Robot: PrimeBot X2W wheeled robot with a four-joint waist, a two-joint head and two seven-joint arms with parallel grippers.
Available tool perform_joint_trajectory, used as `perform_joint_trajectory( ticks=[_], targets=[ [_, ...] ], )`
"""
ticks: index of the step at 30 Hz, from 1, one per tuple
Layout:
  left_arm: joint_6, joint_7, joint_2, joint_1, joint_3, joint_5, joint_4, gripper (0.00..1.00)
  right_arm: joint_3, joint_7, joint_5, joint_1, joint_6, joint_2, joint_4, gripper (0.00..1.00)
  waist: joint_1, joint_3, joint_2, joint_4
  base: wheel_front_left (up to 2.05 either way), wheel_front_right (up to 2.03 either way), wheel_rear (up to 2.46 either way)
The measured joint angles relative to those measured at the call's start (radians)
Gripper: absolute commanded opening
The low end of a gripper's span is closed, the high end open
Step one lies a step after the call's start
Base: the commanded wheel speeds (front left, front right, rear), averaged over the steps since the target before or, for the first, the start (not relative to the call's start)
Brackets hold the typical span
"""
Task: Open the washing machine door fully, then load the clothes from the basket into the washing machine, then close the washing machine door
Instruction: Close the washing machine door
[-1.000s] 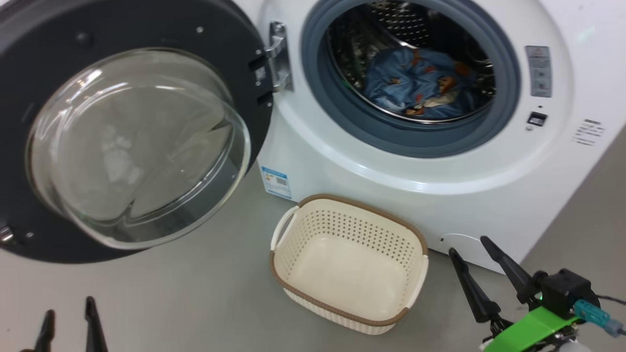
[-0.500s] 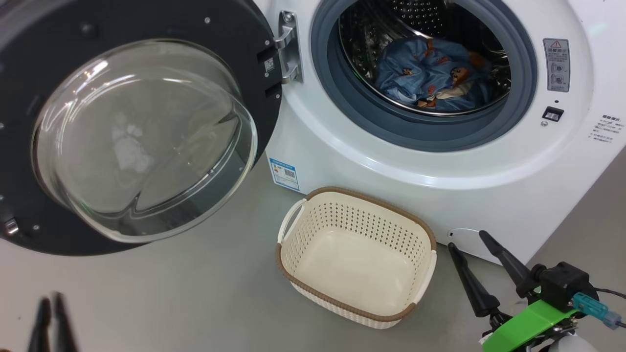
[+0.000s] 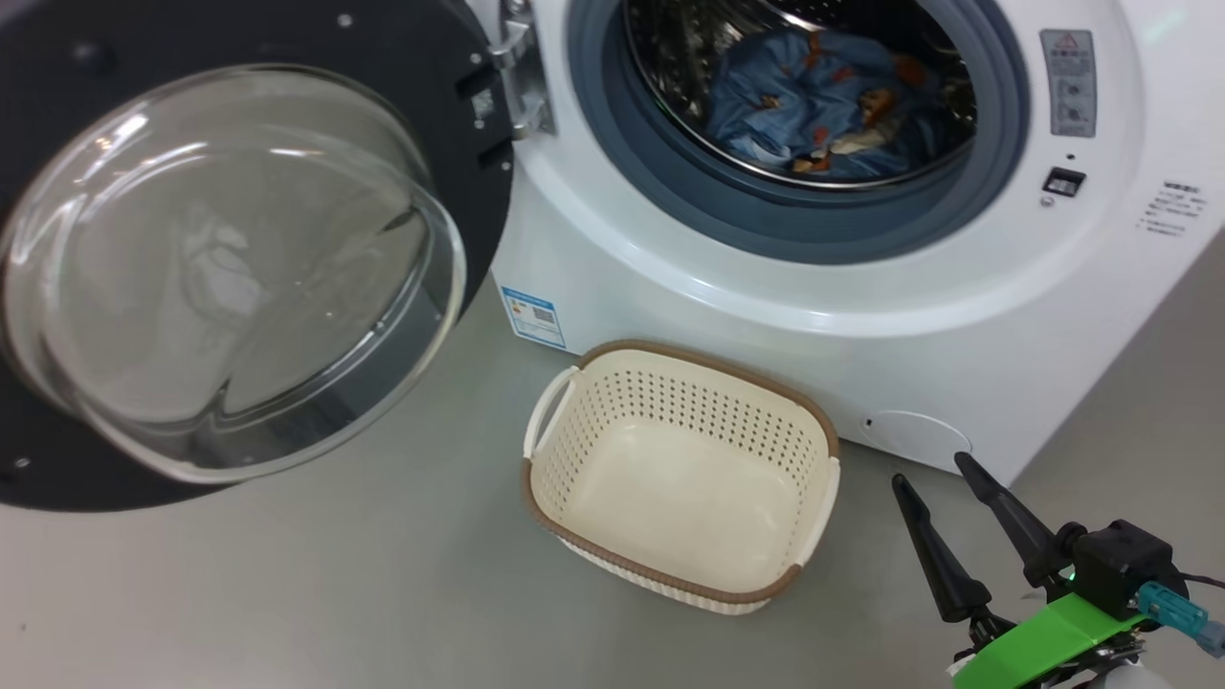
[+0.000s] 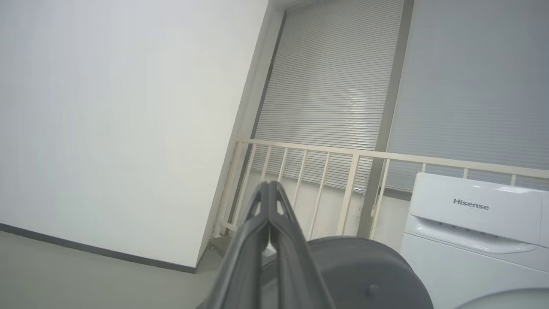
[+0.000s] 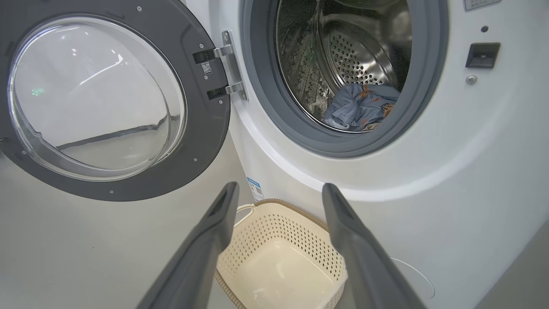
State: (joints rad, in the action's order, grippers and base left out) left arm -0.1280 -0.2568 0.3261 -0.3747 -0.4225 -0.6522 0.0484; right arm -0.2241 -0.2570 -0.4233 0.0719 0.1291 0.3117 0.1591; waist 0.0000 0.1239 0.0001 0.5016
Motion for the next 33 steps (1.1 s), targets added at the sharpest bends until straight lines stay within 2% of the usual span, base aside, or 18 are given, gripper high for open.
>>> perform_joint_trajectory(
  ticks=[4, 9, 14, 17, 20, 23, 33],
  targets=[
    [0.0, 0.0, 0.091, -0.122, -0.004, -0.105, 0.133, 0.0, 0.001, 0.0, 0.001, 0.003, 0.0, 0.001, -0.001, 1.0, 0.0, 0.022, 0.0, -0.023, 0.0, 0.0, 0.0],
    [0.0, 0.013, 0.193, -0.274, 0.027, -0.287, 0.397, 0.0, -0.002, 0.0, 0.001, 0.018, 0.0, 0.002, -0.001, 1.0, 0.0, 0.047, 0.0, -0.051, 0.0, 0.0, 0.0],
    [0.0, 0.164, 0.296, -0.391, 0.079, -0.395, 0.64, 0.0, -0.017, 0.0, 0.001, 0.034, 0.0, 0.003, 0.0, 1.0, 0.0, 0.063, 0.0, -0.076, 0.0, 0.0, 0.0],
    [0.0, 0.333, 0.35, -0.437, 0.139, -0.438, 0.754, 0.0, -0.023, 0.0, 0.002, 0.035, 0.0, 0.003, 0.002, 1.0, 0.0, 0.071, 0.0, -0.087, 0.0, 0.0, 0.0],
    [0.0, 0.495, 0.381, -0.472, 0.191, -0.453, 0.853, 0.0, -0.027, 0.0, 0.007, 0.035, 0.0, 0.003, 0.005, 1.0, 0.0, 0.079, 0.0, -0.094, 0.0, 0.0, 0.0],
    [0.0, 0.631, 0.384, -0.499, 0.221, -0.483, 0.904, 0.0, -0.027, 0.0, 0.007, 0.034, 0.0, 0.005, 0.005, 1.0, 0.0, 0.085, 0.0, -0.095, 0.0, 0.0, 0.0],
    [0.0, 0.78, 0.418, -0.556, 0.261, -0.502, 0.97, 0.0, -0.027, 0.0, 0.008, 0.034, 0.0, 0.016, 0.004, 1.0, 0.0, 0.106, 0.0, -0.097, 0.0, 0.0, 0.0]
  ],
)
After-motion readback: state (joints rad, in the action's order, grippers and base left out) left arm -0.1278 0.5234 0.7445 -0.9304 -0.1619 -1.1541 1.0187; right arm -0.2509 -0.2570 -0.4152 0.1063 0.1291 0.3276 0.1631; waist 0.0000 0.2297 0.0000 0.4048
